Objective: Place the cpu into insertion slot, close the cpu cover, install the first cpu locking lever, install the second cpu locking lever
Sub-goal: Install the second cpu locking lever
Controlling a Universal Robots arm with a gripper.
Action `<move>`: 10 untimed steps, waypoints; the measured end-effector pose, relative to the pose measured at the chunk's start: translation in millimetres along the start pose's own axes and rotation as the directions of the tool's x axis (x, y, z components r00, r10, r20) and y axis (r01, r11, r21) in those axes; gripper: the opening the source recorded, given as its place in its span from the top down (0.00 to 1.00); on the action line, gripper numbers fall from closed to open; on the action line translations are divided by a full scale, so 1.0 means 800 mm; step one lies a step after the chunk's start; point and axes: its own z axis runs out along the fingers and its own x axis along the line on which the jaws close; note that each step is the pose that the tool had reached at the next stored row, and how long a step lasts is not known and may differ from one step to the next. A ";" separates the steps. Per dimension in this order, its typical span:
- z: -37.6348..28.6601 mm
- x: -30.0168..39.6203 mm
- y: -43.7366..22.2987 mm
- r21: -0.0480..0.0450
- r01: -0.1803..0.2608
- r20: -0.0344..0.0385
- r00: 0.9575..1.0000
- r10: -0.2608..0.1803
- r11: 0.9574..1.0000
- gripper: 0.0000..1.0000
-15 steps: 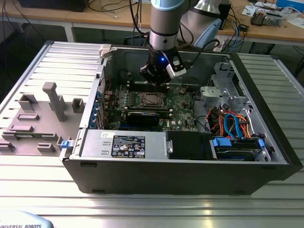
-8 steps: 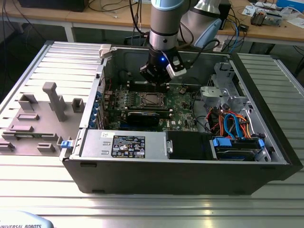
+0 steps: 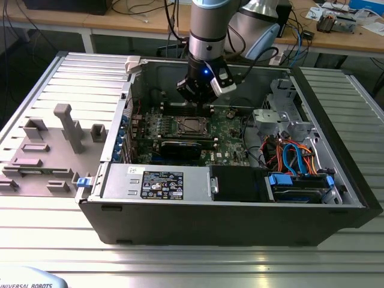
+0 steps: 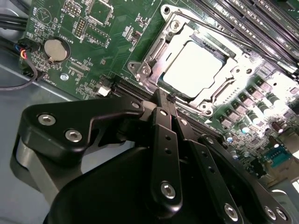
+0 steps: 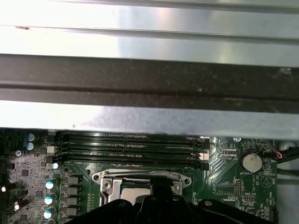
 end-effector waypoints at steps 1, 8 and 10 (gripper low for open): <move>-0.0023 0.0000 0.0001 0.000 0.000 0.000 1.000 0.000 1.000 0.89; -0.0038 0.0002 -0.0061 -0.001 0.000 0.000 1.000 0.000 1.000 0.89; -0.0041 0.0005 -0.0122 -0.002 0.000 0.000 1.000 0.000 1.000 0.89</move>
